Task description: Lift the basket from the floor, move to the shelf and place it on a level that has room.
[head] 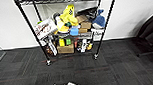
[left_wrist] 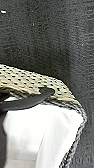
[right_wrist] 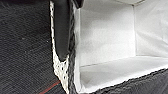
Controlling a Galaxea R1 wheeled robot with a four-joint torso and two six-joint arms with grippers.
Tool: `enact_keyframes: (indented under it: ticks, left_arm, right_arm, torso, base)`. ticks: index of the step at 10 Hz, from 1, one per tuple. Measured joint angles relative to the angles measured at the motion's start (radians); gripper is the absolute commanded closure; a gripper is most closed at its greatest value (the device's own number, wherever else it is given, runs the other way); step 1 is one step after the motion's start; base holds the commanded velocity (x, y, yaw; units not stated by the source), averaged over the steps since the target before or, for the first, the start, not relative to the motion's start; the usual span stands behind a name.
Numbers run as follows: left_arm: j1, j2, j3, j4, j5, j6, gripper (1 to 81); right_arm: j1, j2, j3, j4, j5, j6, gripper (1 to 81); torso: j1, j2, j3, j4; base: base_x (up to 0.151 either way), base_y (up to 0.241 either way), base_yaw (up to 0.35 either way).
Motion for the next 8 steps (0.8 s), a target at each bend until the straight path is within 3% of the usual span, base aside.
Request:
enact_keyframes:
  ticks: [4,7,8]
  left_arm:
    - [0.0,-0.106,0.212,-0.036,0.012,-0.003,81.1]
    - [0.003,-0.209,0.353,-0.079,-0.011,-0.007,81.1]
    - [0.007,-0.236,0.383,-0.099,-0.025,-0.008,81.1]
  right_arm:
    - [-0.001,-0.117,0.162,0.073,0.023,-0.001,81.1]
    - [0.0,-0.184,0.266,0.136,0.053,-0.005,81.1]
    - [0.0,-0.201,0.291,0.151,0.058,-0.007,81.1]
  torso:
    - [-0.011,0.021,0.0,0.0]
    - [-0.081,0.132,0.0,0.003]
    - [-0.101,0.165,0.0,0.017]
  base:
    - [0.0,0.0,0.0]
    - [0.0,0.0,0.0]
    - [0.0,0.0,0.0]
